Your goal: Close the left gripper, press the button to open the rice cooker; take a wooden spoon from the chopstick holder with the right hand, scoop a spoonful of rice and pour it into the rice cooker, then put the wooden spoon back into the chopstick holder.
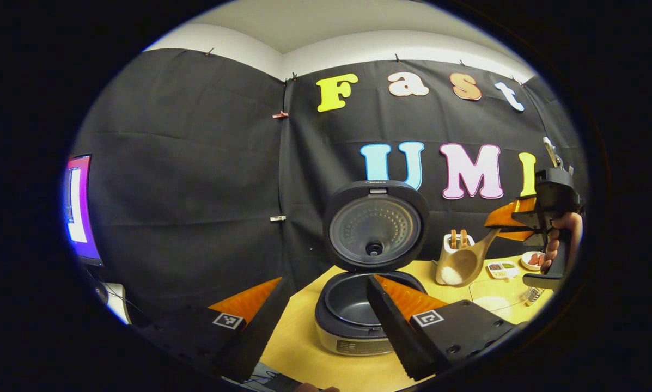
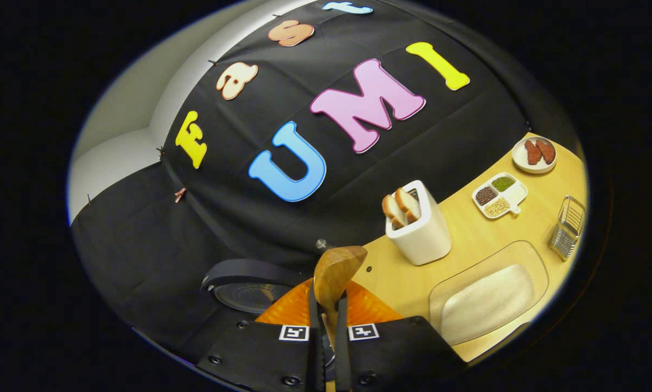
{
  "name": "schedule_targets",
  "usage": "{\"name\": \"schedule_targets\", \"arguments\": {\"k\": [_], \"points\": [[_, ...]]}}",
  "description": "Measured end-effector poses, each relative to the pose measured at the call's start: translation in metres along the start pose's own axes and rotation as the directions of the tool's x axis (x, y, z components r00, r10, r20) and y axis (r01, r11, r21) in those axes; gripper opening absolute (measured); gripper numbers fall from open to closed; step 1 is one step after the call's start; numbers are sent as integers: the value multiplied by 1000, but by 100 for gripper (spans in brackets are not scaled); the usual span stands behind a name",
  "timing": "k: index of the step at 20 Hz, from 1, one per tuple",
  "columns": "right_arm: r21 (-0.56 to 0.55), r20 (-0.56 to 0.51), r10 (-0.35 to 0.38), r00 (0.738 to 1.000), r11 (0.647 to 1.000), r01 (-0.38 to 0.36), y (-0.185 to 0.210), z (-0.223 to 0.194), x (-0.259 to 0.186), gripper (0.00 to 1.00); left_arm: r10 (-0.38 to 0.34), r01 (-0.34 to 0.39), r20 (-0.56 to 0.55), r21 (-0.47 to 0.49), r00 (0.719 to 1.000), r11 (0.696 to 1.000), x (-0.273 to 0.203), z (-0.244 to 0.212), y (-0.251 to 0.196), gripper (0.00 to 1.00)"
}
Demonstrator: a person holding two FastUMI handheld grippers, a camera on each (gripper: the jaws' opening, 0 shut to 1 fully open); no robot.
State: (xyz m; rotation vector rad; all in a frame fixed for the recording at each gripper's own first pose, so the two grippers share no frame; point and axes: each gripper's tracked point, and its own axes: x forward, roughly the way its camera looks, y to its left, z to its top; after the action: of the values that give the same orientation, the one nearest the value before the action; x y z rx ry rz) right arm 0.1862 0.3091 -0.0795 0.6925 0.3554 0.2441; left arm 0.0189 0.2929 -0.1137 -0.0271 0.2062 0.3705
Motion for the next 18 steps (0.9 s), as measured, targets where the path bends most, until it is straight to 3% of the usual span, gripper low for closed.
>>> {"name": "schedule_targets", "arguments": {"k": [5,9,15,18], "points": [[-76,-74,57,996,995,-63,42,-45,26,11,-1,1,14,15,1000,1000,1,1,8,97],[-198,-125,73,989,975,-97,59,-75,38,11,0,-1,30,34,1000,999,4,2,6,97],[-437,-164,86,983,887,-150,65,-101,44,11,18,-18,13,0,1000,1000,7,-8,12,97],[-474,-171,97,981,864,-168,66,-106,46,12,28,-28,2,-18,1000,999,10,-15,14,97]]}}
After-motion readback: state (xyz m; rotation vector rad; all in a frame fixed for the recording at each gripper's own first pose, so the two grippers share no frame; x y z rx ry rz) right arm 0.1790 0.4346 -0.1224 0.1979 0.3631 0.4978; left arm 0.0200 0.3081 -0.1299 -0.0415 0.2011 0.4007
